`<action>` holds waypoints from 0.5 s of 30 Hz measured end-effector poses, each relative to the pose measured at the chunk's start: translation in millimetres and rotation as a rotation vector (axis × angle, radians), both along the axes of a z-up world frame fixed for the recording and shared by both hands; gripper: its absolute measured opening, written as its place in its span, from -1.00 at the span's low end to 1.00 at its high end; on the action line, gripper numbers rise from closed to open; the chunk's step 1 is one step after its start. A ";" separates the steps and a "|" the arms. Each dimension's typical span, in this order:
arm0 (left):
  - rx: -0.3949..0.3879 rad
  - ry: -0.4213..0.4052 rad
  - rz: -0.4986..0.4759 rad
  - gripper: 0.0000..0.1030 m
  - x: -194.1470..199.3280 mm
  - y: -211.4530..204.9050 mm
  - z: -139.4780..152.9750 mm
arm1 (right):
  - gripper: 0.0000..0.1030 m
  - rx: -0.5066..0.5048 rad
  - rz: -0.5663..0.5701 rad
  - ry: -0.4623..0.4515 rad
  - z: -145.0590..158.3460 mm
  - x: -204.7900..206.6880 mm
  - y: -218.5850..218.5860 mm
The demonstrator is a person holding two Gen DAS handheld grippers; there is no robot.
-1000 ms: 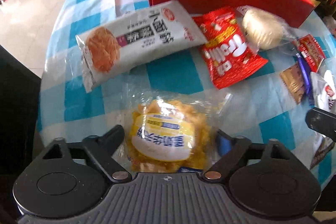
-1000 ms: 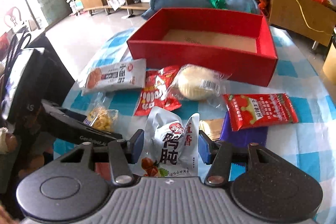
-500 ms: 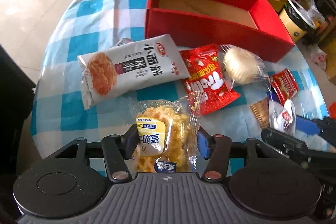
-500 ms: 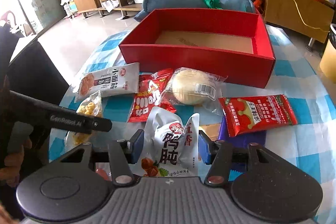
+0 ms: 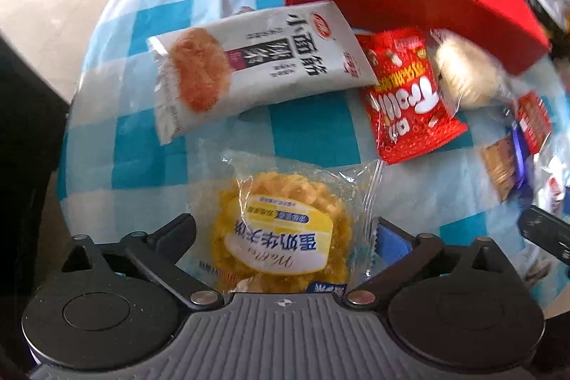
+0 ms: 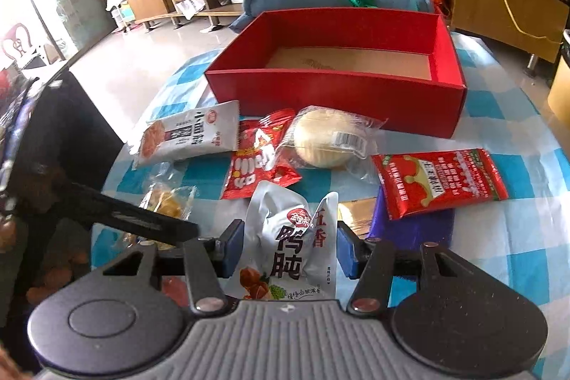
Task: Organize snacks
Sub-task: 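Lift both held snacks and carry them over the red box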
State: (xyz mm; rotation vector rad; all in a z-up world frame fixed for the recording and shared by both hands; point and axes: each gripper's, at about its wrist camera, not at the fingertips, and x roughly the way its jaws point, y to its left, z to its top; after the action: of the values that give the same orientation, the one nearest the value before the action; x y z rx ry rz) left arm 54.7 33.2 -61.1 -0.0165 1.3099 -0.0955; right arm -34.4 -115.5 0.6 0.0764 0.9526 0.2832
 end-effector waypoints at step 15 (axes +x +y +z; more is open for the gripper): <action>0.049 0.018 0.015 0.85 -22.6 1.5 -3.3 | -0.06 -0.003 0.016 -0.023 7.1 -2.2 4.8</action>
State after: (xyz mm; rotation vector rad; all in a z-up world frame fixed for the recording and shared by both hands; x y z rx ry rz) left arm 32.1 34.7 -64.4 0.0149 1.3297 -0.0500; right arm -36.6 -110.7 7.7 0.0625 0.9315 0.2968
